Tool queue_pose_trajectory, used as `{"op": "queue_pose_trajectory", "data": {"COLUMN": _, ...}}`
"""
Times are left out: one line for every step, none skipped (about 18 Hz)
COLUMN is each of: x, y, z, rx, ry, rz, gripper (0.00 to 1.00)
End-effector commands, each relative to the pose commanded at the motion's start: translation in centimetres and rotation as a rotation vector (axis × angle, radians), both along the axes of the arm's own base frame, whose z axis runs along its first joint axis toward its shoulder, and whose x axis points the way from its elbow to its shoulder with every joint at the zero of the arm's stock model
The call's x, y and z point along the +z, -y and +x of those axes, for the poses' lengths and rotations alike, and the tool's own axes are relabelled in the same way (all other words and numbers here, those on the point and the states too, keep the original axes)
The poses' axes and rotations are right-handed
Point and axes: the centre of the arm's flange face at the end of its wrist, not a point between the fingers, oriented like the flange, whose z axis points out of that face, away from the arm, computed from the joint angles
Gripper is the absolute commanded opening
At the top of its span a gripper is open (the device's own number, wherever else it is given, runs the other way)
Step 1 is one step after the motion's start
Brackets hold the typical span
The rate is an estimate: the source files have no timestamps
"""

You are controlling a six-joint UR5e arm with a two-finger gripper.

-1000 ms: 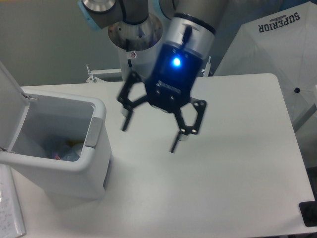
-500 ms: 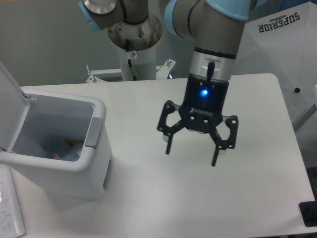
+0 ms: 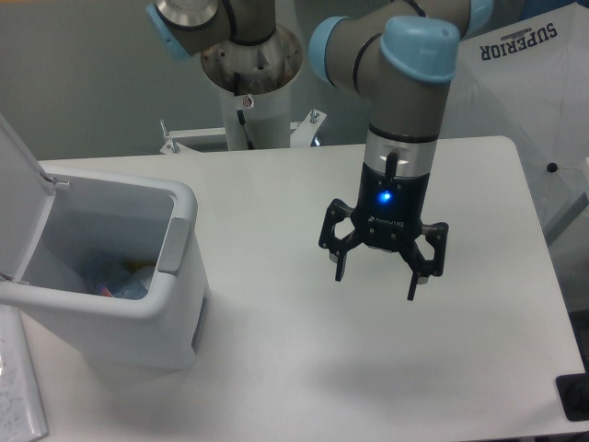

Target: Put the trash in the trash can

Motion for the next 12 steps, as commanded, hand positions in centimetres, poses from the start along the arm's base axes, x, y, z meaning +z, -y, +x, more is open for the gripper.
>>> {"op": "queue_pose_trajectory", "data": {"x": -0.2, "y": 0.4, "z": -0.2, "rx": -0.003, "ry": 0.008, "rz": -0.016, "gripper": 1.00}}
{"op": "queue_pose_trajectory", "data": {"x": -0.3, "y": 0.8, "z": -0.2, "rx": -0.019, "ry": 0.014, "rz": -0.040, "gripper": 1.00}}
{"op": "queue_pose_trajectory", "data": {"x": -0.2, "y": 1.3, "z": -0.4, "rx": -0.038, "ry": 0.017, "rz": -0.076, "gripper": 1.00}}
{"op": "queue_pose_trajectory", "data": {"x": -0.5, "y": 1.8, "z": -0.5, "rx": -0.058, "ry": 0.032, "rz": -0.127, "gripper": 1.00}}
{"op": "queue_pose_trajectory", "data": {"x": -0.5, "y": 2.6, "z": -1.0, "rx": -0.063, "ry": 0.037, "rz": -0.172, "gripper": 1.00}}
{"op": "queue_pose_trajectory", "data": {"x": -0.4, "y": 3.1, "z": -1.5, "rx": -0.065, "ry": 0.038, "rz": -0.203, "gripper": 1.00}}
{"op": "queue_pose_trajectory", "data": {"x": -0.2, "y": 3.3, "z": -1.7, "rx": -0.070, "ry": 0.032, "rz": -0.214, "gripper": 1.00}}
{"op": "queue_pose_trajectory", "data": {"x": -0.3, "y": 3.5, "z": -1.7, "rx": -0.081, "ry": 0.031, "rz": -0.221, "gripper": 1.00}}
{"op": "queue_pose_trajectory", "data": {"x": -0.5, "y": 3.5, "z": -1.7, "rx": -0.109, "ry": 0.026, "rz": -0.226, "gripper": 1.00}}
{"op": "queue_pose_trajectory", "data": {"x": -0.7, "y": 3.5, "z": -1.6, "rx": -0.156, "ry": 0.016, "rz": -0.234, "gripper": 1.00}}
{"op": "queue_pose_trajectory", "data": {"x": -1.1, "y": 3.4, "z": -1.5, "rx": -0.200, "ry": 0.009, "rz": -0.242, "gripper": 1.00}}
{"op": "queue_pose_trajectory", "data": {"x": -1.2, "y": 3.4, "z": -1.6, "rx": -0.215, "ry": 0.005, "rz": -0.247, "gripper": 1.00}}
